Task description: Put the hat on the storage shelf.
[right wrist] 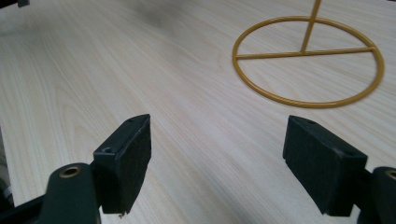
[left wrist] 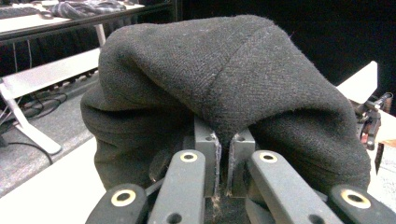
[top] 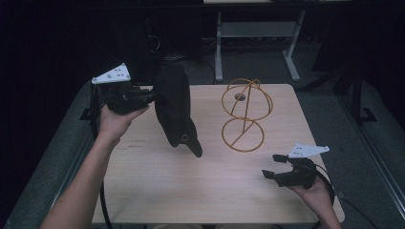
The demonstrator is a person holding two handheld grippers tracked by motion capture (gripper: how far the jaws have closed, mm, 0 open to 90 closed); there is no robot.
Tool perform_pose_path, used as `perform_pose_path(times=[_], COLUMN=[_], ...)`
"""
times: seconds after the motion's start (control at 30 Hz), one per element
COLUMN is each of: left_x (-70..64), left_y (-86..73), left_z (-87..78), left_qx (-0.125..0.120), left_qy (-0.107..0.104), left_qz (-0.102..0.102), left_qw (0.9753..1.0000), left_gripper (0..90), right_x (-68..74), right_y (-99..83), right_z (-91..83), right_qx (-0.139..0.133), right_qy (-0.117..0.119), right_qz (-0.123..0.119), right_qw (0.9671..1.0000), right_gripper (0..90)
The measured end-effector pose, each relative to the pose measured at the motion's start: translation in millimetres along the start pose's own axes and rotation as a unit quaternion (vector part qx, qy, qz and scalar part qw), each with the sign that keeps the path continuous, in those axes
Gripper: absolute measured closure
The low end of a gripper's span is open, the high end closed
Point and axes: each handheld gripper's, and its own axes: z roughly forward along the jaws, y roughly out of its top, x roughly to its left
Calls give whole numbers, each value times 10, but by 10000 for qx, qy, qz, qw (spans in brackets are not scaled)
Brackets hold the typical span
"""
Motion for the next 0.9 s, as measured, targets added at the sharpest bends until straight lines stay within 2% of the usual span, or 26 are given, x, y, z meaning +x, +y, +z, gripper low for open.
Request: perform_pose_path(times=[0.37, 0.63, 0.73, 0.83, 0.9], left_x=[84, 125, 114, 88, 81], left_y=[242, 418, 490, 609, 644], left_z=[173, 431, 530, 656, 684], left_qx=[-21, -66, -34, -18, -6], left_qy=[-124, -308, -360, -430, -427], left_qz=[-14, -43, -5, 71, 96], left_qw=[9999, 9995, 9993, 9990, 9990], left_gripper=[862, 862, 862, 862, 861], right_x=[-108, -127, -136, -165, -171], right_y=[-18, -69, -72, -77, -79], right_z=[-127, -182, -217, -259, -262], right_qx=[-320, -342, -422, -531, -549], right_qy=[-161, -244, -299, -339, -350], right_qz=[125, 100, 96, 221, 216], right_qw=[9993, 9991, 9986, 9978, 9976], right_gripper=[231, 231, 230, 225, 225])
